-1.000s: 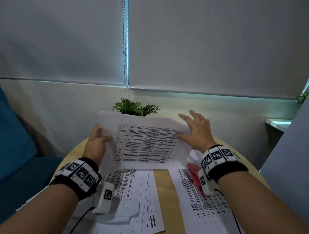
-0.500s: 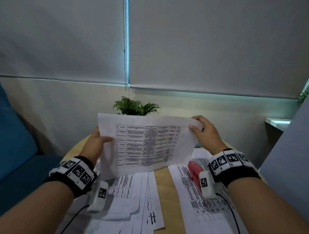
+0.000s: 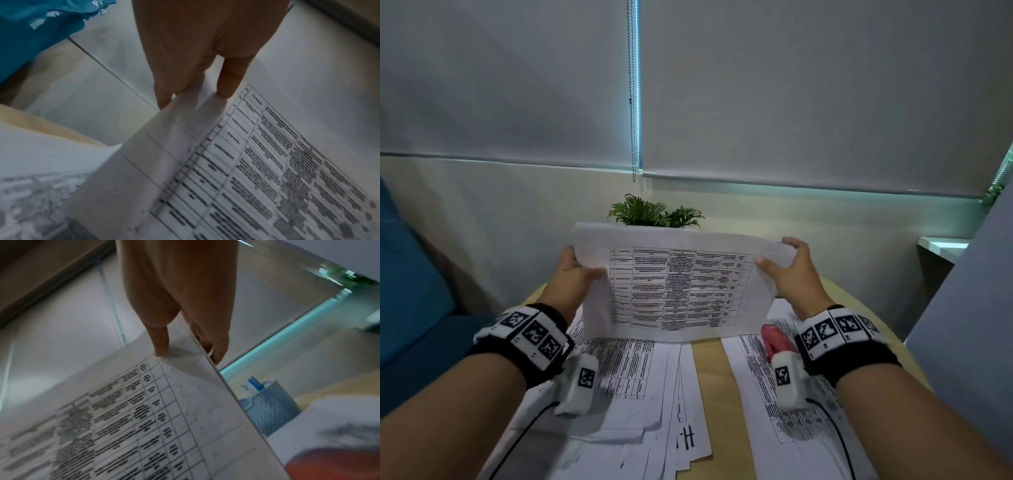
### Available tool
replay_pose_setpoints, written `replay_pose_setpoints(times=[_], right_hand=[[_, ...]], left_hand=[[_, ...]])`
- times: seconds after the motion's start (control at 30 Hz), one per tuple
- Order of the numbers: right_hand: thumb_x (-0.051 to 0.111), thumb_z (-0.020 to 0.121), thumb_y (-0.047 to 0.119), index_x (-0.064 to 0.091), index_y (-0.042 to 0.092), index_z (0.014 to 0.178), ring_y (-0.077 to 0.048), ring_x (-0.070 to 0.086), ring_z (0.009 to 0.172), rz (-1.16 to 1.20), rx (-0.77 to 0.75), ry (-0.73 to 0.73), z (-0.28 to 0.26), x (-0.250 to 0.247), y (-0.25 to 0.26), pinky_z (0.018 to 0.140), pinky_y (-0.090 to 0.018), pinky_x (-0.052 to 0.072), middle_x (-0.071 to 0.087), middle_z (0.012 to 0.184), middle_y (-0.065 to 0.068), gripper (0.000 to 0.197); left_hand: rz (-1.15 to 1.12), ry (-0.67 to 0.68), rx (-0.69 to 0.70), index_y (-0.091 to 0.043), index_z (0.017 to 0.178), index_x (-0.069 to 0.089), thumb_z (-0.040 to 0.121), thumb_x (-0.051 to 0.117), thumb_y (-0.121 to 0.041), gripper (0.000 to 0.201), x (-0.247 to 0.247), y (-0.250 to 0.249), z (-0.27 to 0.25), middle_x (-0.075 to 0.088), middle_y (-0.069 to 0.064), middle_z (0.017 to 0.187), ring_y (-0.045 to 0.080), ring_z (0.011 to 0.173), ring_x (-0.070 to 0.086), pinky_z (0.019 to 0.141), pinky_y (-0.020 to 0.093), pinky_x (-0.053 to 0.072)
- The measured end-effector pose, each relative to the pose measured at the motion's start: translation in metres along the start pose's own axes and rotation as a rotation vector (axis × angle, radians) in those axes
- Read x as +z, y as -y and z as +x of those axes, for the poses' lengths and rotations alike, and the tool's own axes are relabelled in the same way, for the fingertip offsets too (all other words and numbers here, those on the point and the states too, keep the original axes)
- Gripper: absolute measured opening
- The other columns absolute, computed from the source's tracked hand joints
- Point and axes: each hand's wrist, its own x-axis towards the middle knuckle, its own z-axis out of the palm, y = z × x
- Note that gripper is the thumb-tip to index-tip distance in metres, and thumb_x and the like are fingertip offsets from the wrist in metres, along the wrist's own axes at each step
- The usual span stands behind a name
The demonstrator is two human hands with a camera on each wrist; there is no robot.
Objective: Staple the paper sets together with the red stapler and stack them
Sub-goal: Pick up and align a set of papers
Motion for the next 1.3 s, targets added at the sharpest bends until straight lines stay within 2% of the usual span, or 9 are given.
replay_pose_setpoints(times=[0.13, 0.27, 0.53, 0.7, 0.77, 0.87, 1.03, 1.17, 1.3], right_hand=[[0.071, 0.085, 0.019, 0.062, 0.010, 0.112, -0.024, 0.068, 0.095, 0.182, 0.003, -0.003, -0.001, -0.002, 0.004, 0.083, -0.047, 0.056, 0.070, 0.108, -0.008, 0.030], [0.066, 0.089, 0.023, 0.063, 0.014, 0.113, -0.023, 0.065, 0.101, 0.009, 0.040, 0.115, -0.008, 0.004, -0.013, 0.092, -0.043, 0.052, 0.068, 0.114, -0.008, 0.026], [0.057, 0.095, 0.023, 0.054, 0.016, 0.130, -0.018, 0.059, 0.112, -0.134, -0.060, 0.045, -0.017, 0.004, -0.003, 0.099, -0.034, 0.045, 0.063, 0.122, 0.001, 0.036], [0.050, 0.098, 0.022, 0.050, 0.020, 0.133, -0.017, 0.054, 0.119, -0.192, 0.050, 0.219, -0.029, 0.006, -0.029, 0.107, -0.041, 0.040, 0.059, 0.128, 0.005, 0.035], [0.051, 0.097, 0.024, 0.049, 0.020, 0.135, -0.016, 0.053, 0.120, -0.217, 0.081, 0.265, -0.034, 0.007, -0.038, 0.107, -0.041, 0.040, 0.058, 0.129, 0.005, 0.037], [0.054, 0.096, 0.025, 0.048, 0.015, 0.134, -0.019, 0.053, 0.120, -0.253, 0.092, 0.299, -0.037, 0.008, -0.047, 0.106, -0.043, 0.040, 0.059, 0.129, 0.001, 0.040], [0.056, 0.094, 0.030, 0.048, 0.017, 0.135, -0.017, 0.055, 0.117, -0.250, 0.103, 0.329, -0.041, 0.010, -0.044, 0.104, -0.042, 0.042, 0.061, 0.127, 0.002, 0.044], [0.056, 0.095, 0.027, 0.049, 0.016, 0.134, -0.016, 0.056, 0.116, -0.261, 0.117, 0.348, -0.042, 0.006, -0.044, 0.102, -0.039, 0.043, 0.061, 0.127, 0.001, 0.042], [0.060, 0.087, 0.051, 0.050, 0.022, 0.124, -0.011, 0.059, 0.099, -0.289, 0.195, 0.355, -0.037, -0.015, -0.035, 0.083, -0.028, 0.048, 0.061, 0.112, 0.002, 0.048]], left_hand=[[-0.001, 0.072, -0.003, -0.014, 0.119, 0.049, 0.086, 0.048, 0.011, 0.041, -0.009, -0.001, 0.003, 0.064, 0.003, 0.107, 0.022, 0.096, 0.061, 0.082, 0.038, 0.049], [0.107, 0.092, -0.032, -0.010, 0.127, 0.046, 0.092, 0.051, -0.001, 0.036, -0.012, 0.014, -0.006, 0.060, 0.006, 0.118, 0.028, 0.108, 0.057, 0.097, 0.046, 0.045], [0.466, -0.002, 0.038, -0.005, 0.110, 0.039, 0.091, 0.049, -0.001, 0.023, -0.004, -0.012, 0.000, 0.047, 0.009, 0.086, 0.023, 0.074, 0.048, 0.055, 0.025, 0.044], [1.016, -0.052, 0.105, -0.012, 0.145, 0.022, 0.076, 0.070, -0.017, 0.083, 0.000, -0.012, 0.003, 0.036, 0.019, 0.139, 0.037, 0.124, 0.039, 0.103, 0.046, 0.035], [1.108, -0.029, 0.283, -0.014, 0.146, 0.025, 0.082, 0.065, -0.024, 0.076, 0.019, -0.011, -0.004, 0.031, 0.017, 0.146, 0.035, 0.131, 0.033, 0.109, 0.046, 0.029], [1.119, 0.258, 0.542, -0.024, 0.140, 0.039, 0.092, 0.051, -0.030, 0.049, 0.062, -0.006, -0.019, 0.035, 0.005, 0.148, 0.027, 0.132, 0.036, 0.111, 0.049, 0.025], [1.168, 0.524, 0.564, -0.031, 0.143, 0.033, 0.100, 0.034, -0.032, 0.043, 0.116, 0.007, -0.036, 0.037, -0.007, 0.147, 0.013, 0.137, 0.028, 0.115, 0.046, 0.005], [0.967, 0.642, 0.519, -0.024, 0.128, 0.052, 0.098, 0.040, -0.023, 0.033, 0.129, 0.017, -0.030, 0.064, 0.001, 0.116, 0.021, 0.110, 0.056, 0.098, 0.034, 0.041], [0.910, 0.682, 0.489, -0.015, 0.117, 0.059, 0.096, 0.042, -0.015, 0.028, 0.131, 0.027, -0.024, 0.064, 0.005, 0.106, 0.023, 0.098, 0.058, 0.086, 0.036, 0.048]])
